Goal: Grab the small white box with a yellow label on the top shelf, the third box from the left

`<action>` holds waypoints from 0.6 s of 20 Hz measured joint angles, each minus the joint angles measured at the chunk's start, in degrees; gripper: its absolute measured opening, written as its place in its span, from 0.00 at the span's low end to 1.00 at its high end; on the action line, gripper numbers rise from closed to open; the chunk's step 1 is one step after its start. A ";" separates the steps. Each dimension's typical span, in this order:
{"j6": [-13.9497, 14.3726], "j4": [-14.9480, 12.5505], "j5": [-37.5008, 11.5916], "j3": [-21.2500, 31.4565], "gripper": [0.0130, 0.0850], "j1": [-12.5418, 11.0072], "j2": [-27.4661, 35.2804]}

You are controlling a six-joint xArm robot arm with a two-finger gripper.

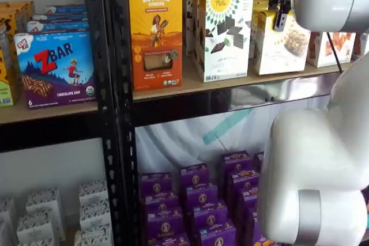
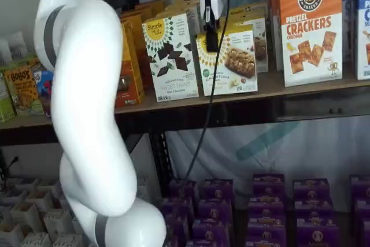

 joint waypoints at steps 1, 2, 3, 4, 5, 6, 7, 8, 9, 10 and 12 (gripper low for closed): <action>-0.09 -0.08 0.52 0.32 0.28 -0.13 -0.57; -0.18 -0.13 1.06 0.64 0.28 -0.25 -1.15; -0.26 -0.23 1.78 1.06 0.28 -0.36 -1.88; -0.31 -0.34 2.45 1.51 0.28 -0.44 -2.65; -0.34 -0.38 3.22 1.92 0.28 -0.52 -3.40; -0.39 -0.29 3.92 2.38 0.28 -0.66 -4.18; -0.49 -0.16 4.63 2.87 0.28 -0.85 -5.02; -0.64 -0.03 5.24 3.47 0.28 -1.10 -5.95; -0.85 0.03 5.92 4.04 0.28 -1.40 -6.86; -1.10 -0.03 6.49 4.65 0.28 -1.68 -7.78; -1.71 -0.47 7.41 5.98 0.28 -2.25 -9.64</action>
